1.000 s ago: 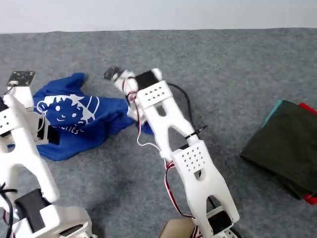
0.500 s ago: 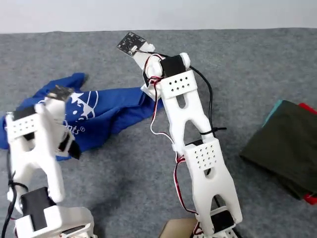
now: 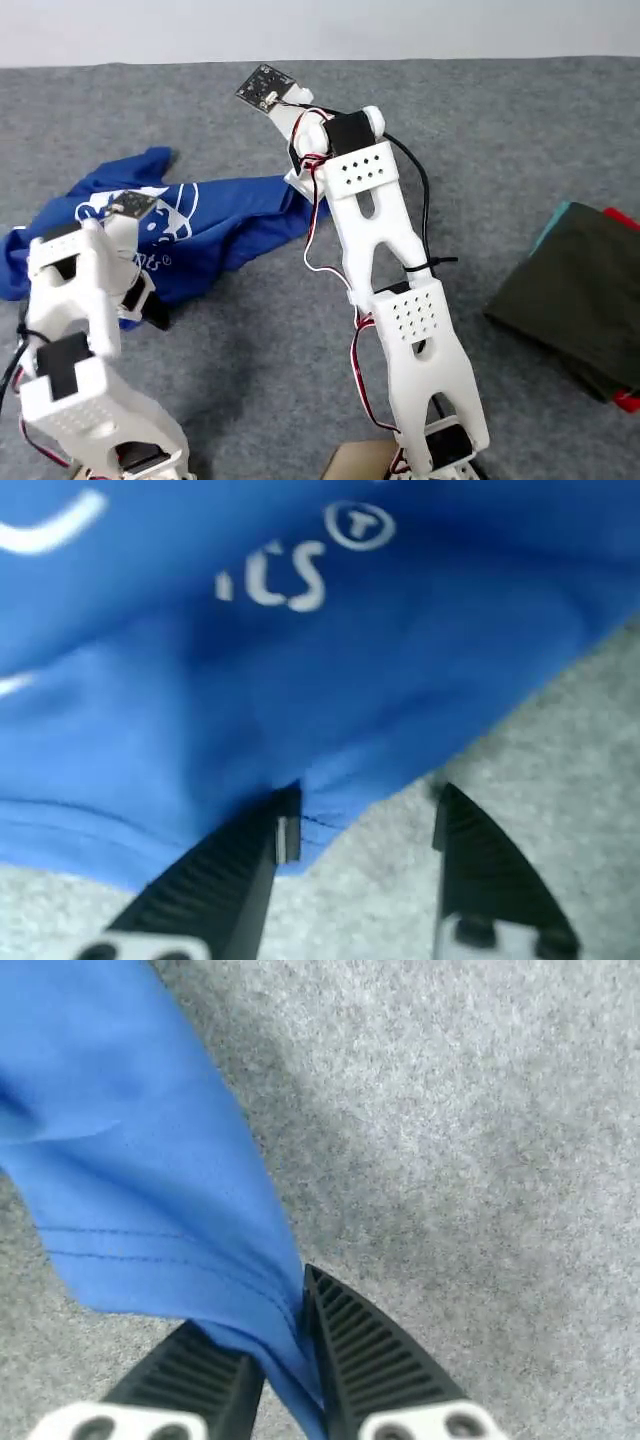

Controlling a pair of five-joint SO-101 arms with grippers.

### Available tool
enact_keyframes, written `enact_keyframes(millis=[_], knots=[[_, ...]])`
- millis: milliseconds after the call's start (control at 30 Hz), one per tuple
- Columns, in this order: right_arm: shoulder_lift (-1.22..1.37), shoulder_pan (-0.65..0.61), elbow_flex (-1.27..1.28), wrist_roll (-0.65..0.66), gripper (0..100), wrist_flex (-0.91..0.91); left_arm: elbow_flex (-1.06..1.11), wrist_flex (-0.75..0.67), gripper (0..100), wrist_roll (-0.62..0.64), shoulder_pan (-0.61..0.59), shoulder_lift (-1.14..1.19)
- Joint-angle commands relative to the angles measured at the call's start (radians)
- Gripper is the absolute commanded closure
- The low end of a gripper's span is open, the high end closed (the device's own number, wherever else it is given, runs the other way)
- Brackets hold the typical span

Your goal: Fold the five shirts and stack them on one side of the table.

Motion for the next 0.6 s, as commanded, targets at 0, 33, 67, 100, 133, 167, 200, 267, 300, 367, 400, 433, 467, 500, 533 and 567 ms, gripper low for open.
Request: enact_keyframes(millis=[0, 33, 67, 100, 133, 167, 200, 267, 300, 367, 400, 433, 467, 500, 533, 567], knots=[[-0.082, 0.013, -0.054, 0.009, 98.8, 0.041, -0.071, -0.021, 77, 0.014, -0.003, 0.041], [-0.081, 0.012, -0.054, 0.009, 98.8, 0.041, -0.079, -0.023, 77, 0.014, -0.002, 0.057], [-0.081, 0.012, -0.054, 0.008, 98.8, 0.041, -0.087, -0.026, 77, 0.02, -0.002, 0.074], [-0.079, 0.012, -0.054, 0.008, 98.8, 0.041, -0.096, -0.034, 78, 0.028, -0.002, 0.095], [-0.079, 0.012, -0.054, 0.008, 98.8, 0.041, -0.104, -0.041, 79, 0.037, -0.003, 0.117], [-0.081, 0.012, -0.054, 0.008, 98.8, 0.041, -0.114, -0.046, 81, 0.041, -0.005, 0.135], [-0.082, 0.013, -0.054, 0.008, 98.8, 0.041, -0.128, -0.044, 83, 0.041, -0.005, 0.152], [-0.082, 0.016, -0.054, 0.008, 98.8, 0.041, -0.157, -0.043, 88, 0.041, -0.002, 0.18], [-0.082, 0.018, -0.054, 0.008, 98.8, 0.041, -0.17, -0.043, 91, 0.04, -0.002, 0.189], [-0.082, 0.019, -0.054, 0.008, 98.8, 0.041, -0.196, -0.043, 98, 0.038, 0.0, 0.209], [-0.082, 0.019, -0.054, 0.008, 98.8, 0.041, -0.206, -0.043, 100, 0.038, 0.0, 0.213], [-0.082, 0.019, -0.054, 0.008, 98.8, 0.041, -0.213, -0.038, 99, 0.04, -0.002, 0.212], [-0.084, 0.019, -0.055, 0.008, 98.8, 0.041, -0.225, -0.018, 100, 0.04, -0.002, 0.206], [-0.084, 0.019, -0.055, 0.008, 98.8, 0.041, -0.243, 0.008, 100, 0.04, -0.003, 0.192], [-0.084, 0.021, -0.057, 0.008, 98.8, 0.041, -0.263, 0.037, 100, 0.04, -0.005, 0.172], [-0.084, 0.021, -0.06, 0.008, 98.8, 0.041, -0.286, 0.066, 100, 0.041, -0.005, 0.146]])
